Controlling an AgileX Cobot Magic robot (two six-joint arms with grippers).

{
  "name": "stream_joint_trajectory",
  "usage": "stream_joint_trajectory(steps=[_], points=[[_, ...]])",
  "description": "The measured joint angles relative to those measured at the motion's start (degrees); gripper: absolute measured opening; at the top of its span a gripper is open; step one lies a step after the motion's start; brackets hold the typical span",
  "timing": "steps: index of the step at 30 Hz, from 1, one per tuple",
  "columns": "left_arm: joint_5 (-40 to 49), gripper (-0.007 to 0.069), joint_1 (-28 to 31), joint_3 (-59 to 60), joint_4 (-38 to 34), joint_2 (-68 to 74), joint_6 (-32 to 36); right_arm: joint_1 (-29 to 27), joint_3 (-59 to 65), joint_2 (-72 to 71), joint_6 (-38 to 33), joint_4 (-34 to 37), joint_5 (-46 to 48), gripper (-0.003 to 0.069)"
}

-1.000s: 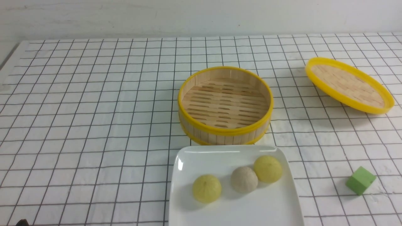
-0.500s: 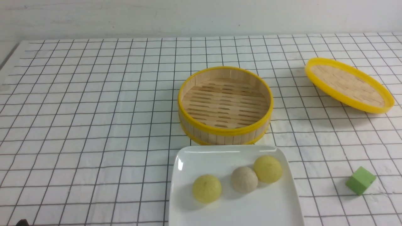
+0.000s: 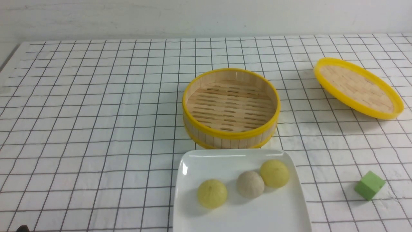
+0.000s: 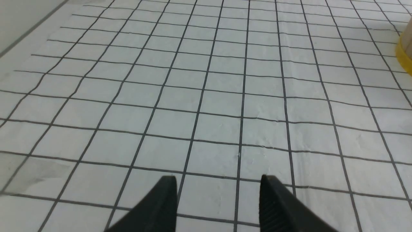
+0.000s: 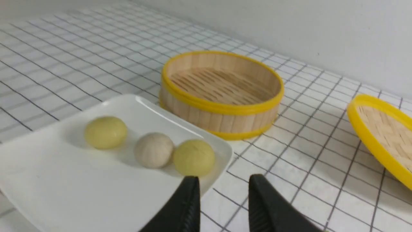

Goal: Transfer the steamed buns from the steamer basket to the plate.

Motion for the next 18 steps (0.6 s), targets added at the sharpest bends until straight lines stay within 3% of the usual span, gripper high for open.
stream_joint_trajectory(steps=[5, 10, 18], points=[[0.00, 0.0373, 0.00, 0.00, 0.00, 0.00, 0.00, -0.05, 9.44, 0.00, 0.22, -5.01, -9.20, 0.0239], [0.05, 0.0373, 0.00, 0.00, 0.02, 0.00, 0.00, -2.11, 10.77, 0.00, 2.96, -5.12, -8.70, 0.0239], [0.05, 0.0373, 0.00, 0.00, 0.02, 0.00, 0.00, -13.52, 10.64, 0.00, 11.47, -5.25, -2.33, 0.0239]])
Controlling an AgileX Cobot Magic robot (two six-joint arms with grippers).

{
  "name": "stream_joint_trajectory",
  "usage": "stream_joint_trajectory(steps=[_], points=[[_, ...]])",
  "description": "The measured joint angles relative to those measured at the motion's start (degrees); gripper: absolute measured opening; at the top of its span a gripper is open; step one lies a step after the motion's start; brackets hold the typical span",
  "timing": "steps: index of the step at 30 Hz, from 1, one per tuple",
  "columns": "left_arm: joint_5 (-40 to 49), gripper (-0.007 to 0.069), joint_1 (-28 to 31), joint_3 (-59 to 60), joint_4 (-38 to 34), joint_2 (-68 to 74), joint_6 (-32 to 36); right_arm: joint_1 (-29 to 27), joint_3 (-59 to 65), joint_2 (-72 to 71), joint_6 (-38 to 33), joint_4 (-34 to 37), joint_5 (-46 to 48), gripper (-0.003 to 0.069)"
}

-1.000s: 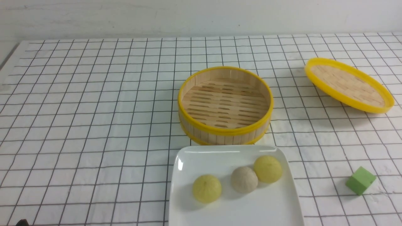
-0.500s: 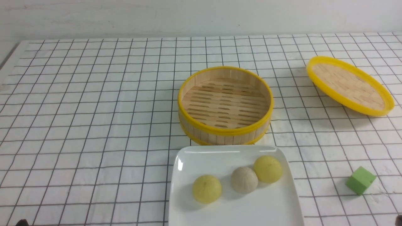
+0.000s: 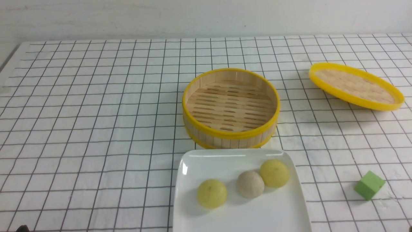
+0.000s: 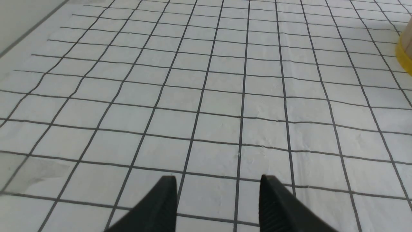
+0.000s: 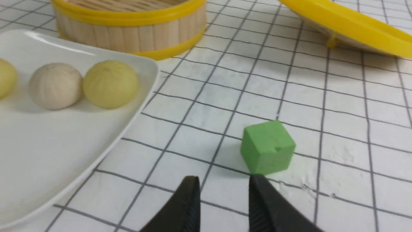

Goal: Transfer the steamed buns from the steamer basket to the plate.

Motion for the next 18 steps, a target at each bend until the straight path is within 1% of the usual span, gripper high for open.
stream_joint_trajectory(steps=[2, 3, 12, 14, 15, 18], points=[[0.00, 0.0373, 0.00, 0.00, 0.00, 0.00, 0.00, -1.56, -0.08, 0.05, 0.00, -0.05, 0.12, 0.0239], [0.00, 0.0373, 0.00, 0.00, 0.00, 0.00, 0.00, -4.39, -0.07, 0.05, 0.00, -0.30, 0.18, 0.0239], [0.00, 0.0373, 0.00, -0.01, 0.00, 0.00, 0.00, -20.76, -0.09, 0.05, 0.67, 0.57, 0.29, 0.0239], [0.00, 0.0373, 0.00, -0.01, 0.05, 0.00, 0.00, -22.05, -0.09, 0.05, 1.05, 0.68, 0.29, 0.0239], [0.00, 0.0373, 0.00, -0.01, 0.05, 0.00, 0.00, -23.54, -0.09, 0.05, 1.24, 0.70, 0.29, 0.0239], [0.00, 0.0373, 0.00, -0.01, 0.05, 0.00, 0.00, -24.37, -0.09, 0.05, 1.30, 0.74, 0.29, 0.0239]])
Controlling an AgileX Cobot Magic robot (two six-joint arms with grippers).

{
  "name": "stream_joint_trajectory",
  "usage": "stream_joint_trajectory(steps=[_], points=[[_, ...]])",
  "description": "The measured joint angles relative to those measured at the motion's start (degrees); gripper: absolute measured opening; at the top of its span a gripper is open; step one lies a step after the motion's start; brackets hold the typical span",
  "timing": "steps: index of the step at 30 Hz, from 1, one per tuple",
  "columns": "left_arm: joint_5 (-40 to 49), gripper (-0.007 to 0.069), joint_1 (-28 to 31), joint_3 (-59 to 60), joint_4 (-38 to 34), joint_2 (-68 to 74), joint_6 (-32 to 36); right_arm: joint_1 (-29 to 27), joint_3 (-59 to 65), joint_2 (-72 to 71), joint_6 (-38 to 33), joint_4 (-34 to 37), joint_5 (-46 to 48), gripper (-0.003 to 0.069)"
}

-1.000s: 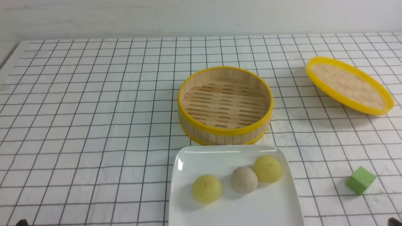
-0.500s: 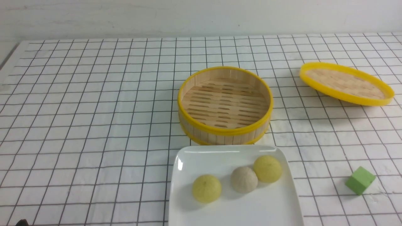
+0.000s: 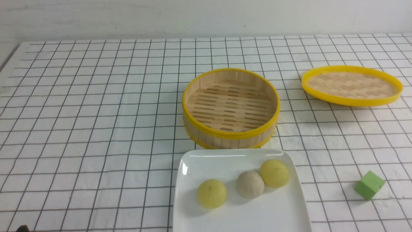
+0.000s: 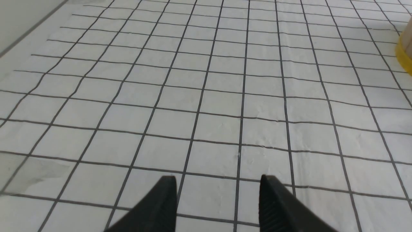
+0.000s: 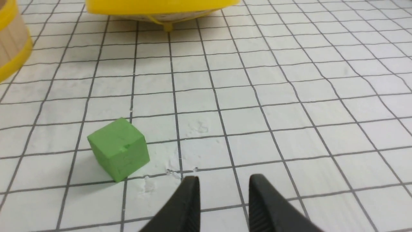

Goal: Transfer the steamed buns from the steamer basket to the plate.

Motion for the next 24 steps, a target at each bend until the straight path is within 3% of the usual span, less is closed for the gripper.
stream_joint_trajectory(steps=[10, 17, 24], points=[[0.00, 0.0373, 0.00, 0.00, 0.00, 0.00, 0.00, -0.40, 0.00, 0.00, 1.19, 0.13, 0.00, 0.0239], [0.00, 0.0371, 0.00, 0.00, 0.00, 0.00, 0.00, -0.40, 0.00, 0.00, 13.89, -6.58, -0.12, 0.0239], [0.00, 0.0371, 0.00, 0.00, 0.00, 0.00, 0.00, -0.40, 0.00, 0.00, 14.03, -8.31, -0.16, 0.0239]])
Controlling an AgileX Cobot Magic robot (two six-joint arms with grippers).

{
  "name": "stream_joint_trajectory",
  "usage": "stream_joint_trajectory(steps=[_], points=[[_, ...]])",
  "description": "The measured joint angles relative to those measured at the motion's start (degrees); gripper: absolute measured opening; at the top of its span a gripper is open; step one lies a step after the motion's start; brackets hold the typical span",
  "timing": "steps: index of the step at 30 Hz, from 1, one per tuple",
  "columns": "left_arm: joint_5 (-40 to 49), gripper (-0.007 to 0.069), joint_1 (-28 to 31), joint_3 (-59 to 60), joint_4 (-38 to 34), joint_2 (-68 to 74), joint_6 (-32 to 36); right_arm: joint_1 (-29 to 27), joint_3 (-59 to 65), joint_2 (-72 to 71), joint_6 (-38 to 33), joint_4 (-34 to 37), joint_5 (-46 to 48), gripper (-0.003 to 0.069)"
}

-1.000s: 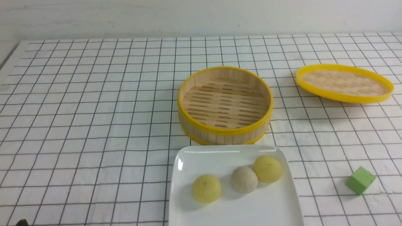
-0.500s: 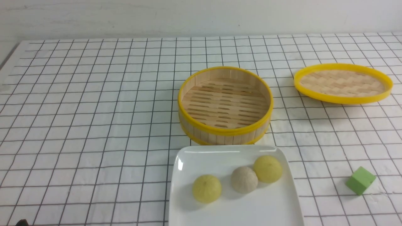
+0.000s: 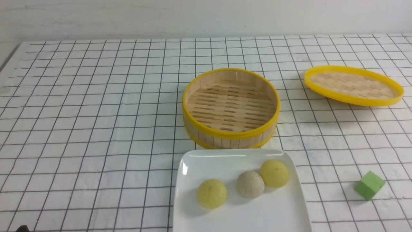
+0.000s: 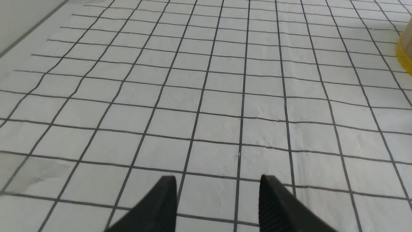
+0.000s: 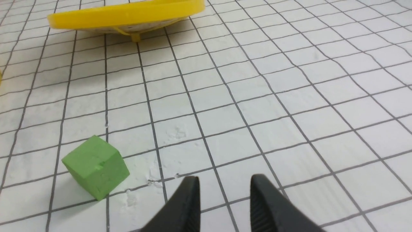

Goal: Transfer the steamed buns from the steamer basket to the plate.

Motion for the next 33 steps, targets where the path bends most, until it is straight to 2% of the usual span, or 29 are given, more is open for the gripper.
stream_joint_trajectory(steps=[10, 33], points=[[0.00, 0.0370, 0.00, 0.00, 0.00, 0.00, 0.00, 0.00, 0.00, 0.00, -5.67, 3.99, 0.00, 0.0239], [0.00, 0.0370, 0.00, -0.05, 0.00, 0.00, 0.00, 0.00, 0.00, 0.00, -6.17, 7.35, 0.11, 0.0239]])
